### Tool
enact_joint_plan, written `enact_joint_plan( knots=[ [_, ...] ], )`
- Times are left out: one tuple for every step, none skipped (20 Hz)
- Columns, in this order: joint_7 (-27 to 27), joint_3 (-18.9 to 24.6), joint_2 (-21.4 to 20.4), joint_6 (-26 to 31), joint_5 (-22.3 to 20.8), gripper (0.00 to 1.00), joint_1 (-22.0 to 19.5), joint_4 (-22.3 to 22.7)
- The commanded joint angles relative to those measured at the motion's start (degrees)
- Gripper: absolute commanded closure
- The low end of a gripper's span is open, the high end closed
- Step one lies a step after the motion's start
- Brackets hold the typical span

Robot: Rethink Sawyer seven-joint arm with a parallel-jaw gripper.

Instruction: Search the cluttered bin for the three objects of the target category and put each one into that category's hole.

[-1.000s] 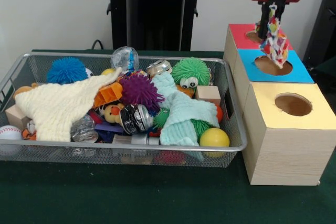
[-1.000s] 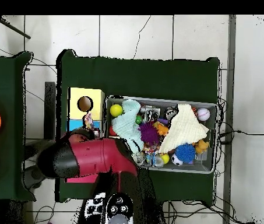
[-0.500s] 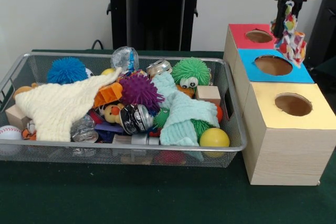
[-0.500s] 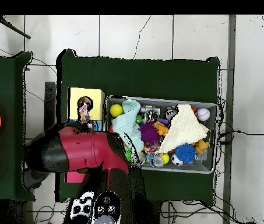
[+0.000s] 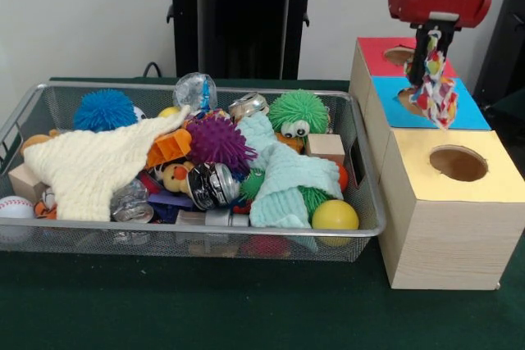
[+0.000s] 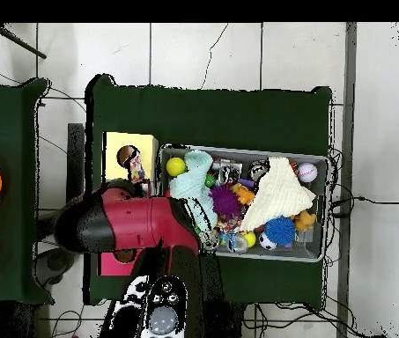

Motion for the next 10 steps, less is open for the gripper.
enact_joint_plan(
  knots=[
    [12.6,-0.6,4.2,-3.4,1.6,1.0,-1.2,-1.8],
    [12.4,-0.7,4.5,-3.6,1.6,1.0,-1.2,-1.9],
    [12.4,-1.1,4.7,-3.4,1.7,1.0,-0.9,-2.3],
    [12.5,-1.4,4.8,-3.1,1.9,1.0,-0.7,-2.6],
    [12.7,-1.7,5.0,-2.9,2.0,1.0,-0.4,-2.8],
    [13.0,-2.1,5.1,-2.5,2.3,1.0,0.0,-3.1],
    [13.3,-2.4,5.3,-2.2,2.5,1.0,0.4,-3.5],
    [13.7,-2.8,5.8,-2.4,2.7,1.0,0.8,-4.0],
    [14.0,-3.2,6.3,-2.6,2.9,1.0,1.3,-4.4],
    [14.4,-3.5,6.7,-2.7,3.1,1.0,1.6,-4.8]
  ],
)
